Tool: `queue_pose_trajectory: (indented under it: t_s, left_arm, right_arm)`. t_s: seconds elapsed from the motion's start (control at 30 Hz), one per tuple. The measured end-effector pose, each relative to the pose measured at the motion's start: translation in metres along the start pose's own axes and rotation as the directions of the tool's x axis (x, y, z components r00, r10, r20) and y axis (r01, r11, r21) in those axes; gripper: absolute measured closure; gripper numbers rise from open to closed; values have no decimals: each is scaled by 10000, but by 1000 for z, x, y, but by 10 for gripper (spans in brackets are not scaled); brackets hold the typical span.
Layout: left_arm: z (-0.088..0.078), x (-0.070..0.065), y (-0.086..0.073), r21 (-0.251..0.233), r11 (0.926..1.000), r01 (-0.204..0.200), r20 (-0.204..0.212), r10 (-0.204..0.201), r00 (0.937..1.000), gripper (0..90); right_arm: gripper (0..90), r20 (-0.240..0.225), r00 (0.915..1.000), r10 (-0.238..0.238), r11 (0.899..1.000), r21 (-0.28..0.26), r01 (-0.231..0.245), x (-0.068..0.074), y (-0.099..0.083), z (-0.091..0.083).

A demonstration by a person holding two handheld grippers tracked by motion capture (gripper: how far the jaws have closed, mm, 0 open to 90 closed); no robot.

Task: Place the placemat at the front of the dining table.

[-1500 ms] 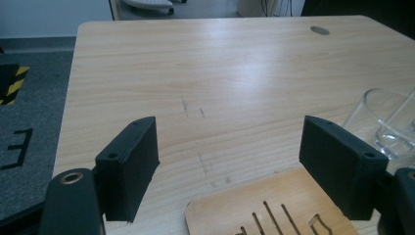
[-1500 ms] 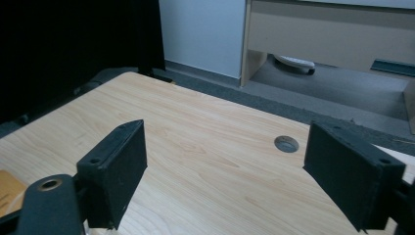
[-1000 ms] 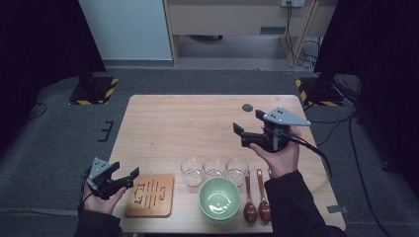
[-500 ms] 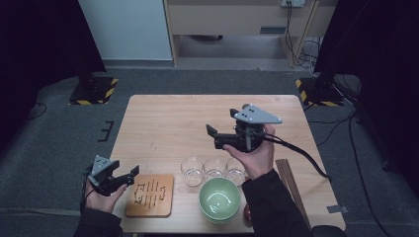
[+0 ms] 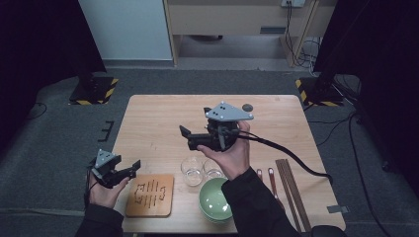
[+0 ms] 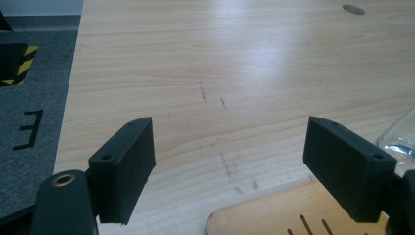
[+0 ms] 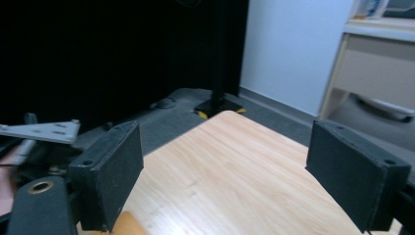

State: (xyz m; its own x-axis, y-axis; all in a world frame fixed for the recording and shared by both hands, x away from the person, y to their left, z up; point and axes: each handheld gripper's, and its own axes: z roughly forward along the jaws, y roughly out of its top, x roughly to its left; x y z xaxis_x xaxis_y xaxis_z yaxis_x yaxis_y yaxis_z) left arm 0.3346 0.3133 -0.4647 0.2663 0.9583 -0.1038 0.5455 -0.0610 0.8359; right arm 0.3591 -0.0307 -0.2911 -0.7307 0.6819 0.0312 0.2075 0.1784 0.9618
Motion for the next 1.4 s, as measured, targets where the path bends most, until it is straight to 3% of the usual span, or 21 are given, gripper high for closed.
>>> queue_pose_trajectory:
  t_s: [0.4,0.63,0.83,0.97,1.13,1.4]
  left_arm:
    - [3,5,2,-137,9998,158,-3,-158,9999,187]
    - [2,10,1,-163,9998,148,-58,-149,9999,187]
    - [1,14,1,-269,9994,209,-133,-213,9997,187]
    - [-1,15,0,-346,9990,266,-125,-271,9996,187]
    - [-3,16,0,-371,9990,249,-110,-254,9996,187]
    - [-5,17,-1,-418,9988,263,-123,-268,9996,187]
  right_arm:
    - [142,-600,9973,-422,9990,111,430,37,20,34]
    - [145,-929,9953,-285,9988,377,321,56,12,52]
    - [160,-1041,9943,-248,9956,870,340,74,-15,68]
    - [162,-1115,9936,-182,9857,1647,365,86,-39,79]
    - [191,-1273,9919,-36,9826,1835,271,99,-58,87]
    - [190,-1101,9939,79,9764,2152,161,118,-87,93]
